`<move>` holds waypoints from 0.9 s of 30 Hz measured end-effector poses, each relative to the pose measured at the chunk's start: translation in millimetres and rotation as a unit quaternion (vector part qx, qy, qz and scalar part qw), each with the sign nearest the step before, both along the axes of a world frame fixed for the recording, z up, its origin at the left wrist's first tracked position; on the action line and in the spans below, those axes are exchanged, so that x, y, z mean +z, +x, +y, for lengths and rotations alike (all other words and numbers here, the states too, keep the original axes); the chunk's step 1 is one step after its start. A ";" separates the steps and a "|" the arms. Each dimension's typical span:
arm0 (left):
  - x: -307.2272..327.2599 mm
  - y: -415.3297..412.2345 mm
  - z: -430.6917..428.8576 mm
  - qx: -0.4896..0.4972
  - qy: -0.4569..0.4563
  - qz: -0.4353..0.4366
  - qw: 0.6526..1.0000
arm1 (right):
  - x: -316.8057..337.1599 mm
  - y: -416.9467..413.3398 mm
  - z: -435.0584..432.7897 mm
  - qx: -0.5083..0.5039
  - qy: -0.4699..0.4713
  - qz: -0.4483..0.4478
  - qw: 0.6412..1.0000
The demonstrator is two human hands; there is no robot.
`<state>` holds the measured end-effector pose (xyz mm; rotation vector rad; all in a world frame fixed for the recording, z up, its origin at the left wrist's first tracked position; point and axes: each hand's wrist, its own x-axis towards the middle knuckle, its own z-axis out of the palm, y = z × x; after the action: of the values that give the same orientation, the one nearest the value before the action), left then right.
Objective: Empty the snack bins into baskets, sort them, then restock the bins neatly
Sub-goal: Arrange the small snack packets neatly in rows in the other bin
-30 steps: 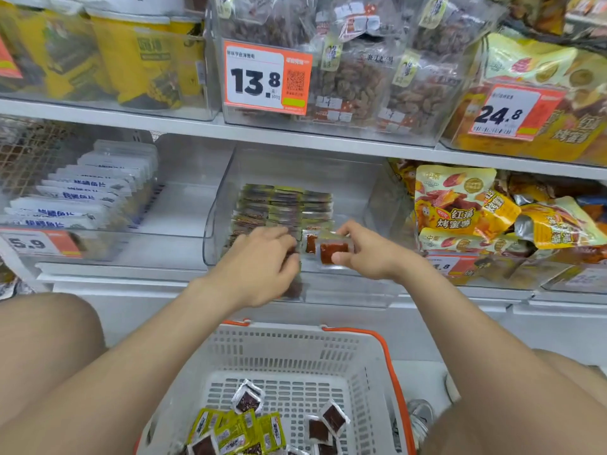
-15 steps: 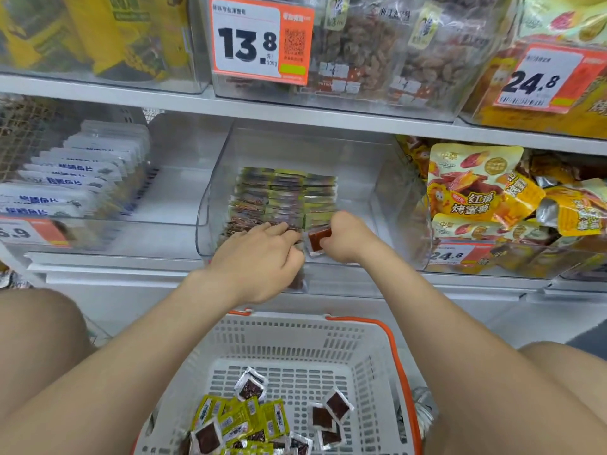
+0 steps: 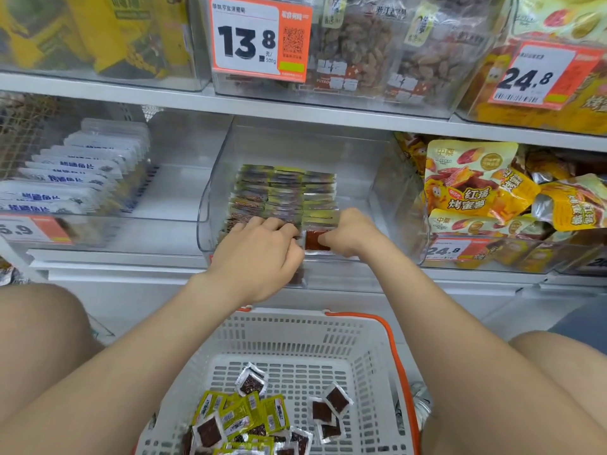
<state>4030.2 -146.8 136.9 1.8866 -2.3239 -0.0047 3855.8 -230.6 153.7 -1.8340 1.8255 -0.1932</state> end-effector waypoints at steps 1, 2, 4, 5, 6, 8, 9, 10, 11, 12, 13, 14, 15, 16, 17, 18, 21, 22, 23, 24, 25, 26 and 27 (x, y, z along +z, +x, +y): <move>-1.2 0.2 1.0 -0.002 -0.014 0.006 1.000 | 1.9 -3.1 1.6 -0.011 0.001 -0.011 1.000; -2.9 0.7 2.2 -0.007 -0.033 0.018 0.999 | 4.5 -6.0 5.0 -0.022 -0.005 -0.015 1.000; -3.4 1.2 4.8 -0.017 -0.076 0.043 0.996 | 4.1 -10.2 10.7 -0.033 -0.064 -0.001 0.997; -1.8 0.9 7.4 -0.027 -0.103 0.063 0.992 | 3.4 -10.9 14.6 -0.034 -0.119 -0.001 0.992; 1.1 -0.2 12.3 -0.038 -0.135 0.088 0.986 | 4.2 -10.7 21.9 -0.028 -0.183 -0.011 0.983; 7.0 -4.3 27.7 -0.048 -0.188 0.139 0.971 | 9.8 -7.1 47.2 -0.004 -0.302 -0.083 0.950; 9.5 -6.9 38.1 -0.037 -0.196 0.156 0.967 | 14.2 -4.5 64.6 0.010 -0.340 -0.129 0.932; 5.6 -8.1 46.7 -0.017 -0.182 0.165 0.969 | 18.2 -1.8 83.9 0.025 -0.353 -0.166 0.920; 0.4 -9.7 55.5 0.004 -0.136 0.162 0.977 | 19.1 0.0 103.6 0.044 -0.350 -0.186 0.917; -7.7 -9.6 62.0 0.018 -0.059 0.143 0.988 | 15.0 1.0 121.0 0.066 -0.333 -0.185 0.922; -18.9 -7.5 66.1 0.015 0.032 0.108 0.994 | 5.4 1.7 134.2 0.093 -0.300 -0.165 0.935; -34.2 -3.2 68.2 -0.001 0.122 0.057 0.991 | -6.2 3.0 144.7 0.121 -0.248 -0.128 0.953; -50.9 1.4 69.2 -0.017 0.208 0.001 0.978 | -20.6 4.1 150.2 0.150 -0.184 -0.076 0.968; -68.4 6.1 69.8 -0.030 0.279 -0.046 0.959 | -36.4 5.0 151.9 0.178 -0.113 -0.021 0.977; -85.8 10.1 70.8 -0.040 0.330 -0.069 0.941 | -52.3 6.0 152.8 0.204 -0.042 0.030 0.978; -104.6 13.8 71.0 -0.042 0.365 -0.069 0.928 | -69.1 6.8 153.7 0.222 0.022 0.073 0.972; -147.1 16.7 72.9 -0.032 0.417 -0.051 0.907 | -128.4 4.9 153.6 0.217 0.140 0.120 0.959; -162.0 18.0 72.5 -0.032 0.426 -0.043 0.903 | -150.4 2.7 153.3 0.203 0.164 0.123 0.958; -175.0 19.4 73.3 -0.029 0.435 -0.039 0.899 | -172.9 -0.1 153.7 0.189 0.188 0.120 0.956; -188.5 22.5 74.6 -0.024 0.441 -0.035 0.897 | -195.5 -3.1 154.3 0.178 0.216 0.122 0.952; -200.7 25.6 75.6 -0.017 0.447 -0.031 0.894 | -214.3 -6.0 156.2 0.175 0.236 0.122 0.948; -213.6 29.4 76.6 -0.010 0.454 -0.026 0.891 | -230.4 -7.2 156.0 0.166 0.262 0.125 0.942; -224.7 32.3 78.4 0.001 0.465 -0.021 0.885 | -244.7 -8.5 156.5 0.168 0.284 0.129 0.935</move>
<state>4062.4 -68.4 -87.7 2.2143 -2.5682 -1.3035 3847.3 -74.0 -91.0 -1.7527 1.4723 0.6621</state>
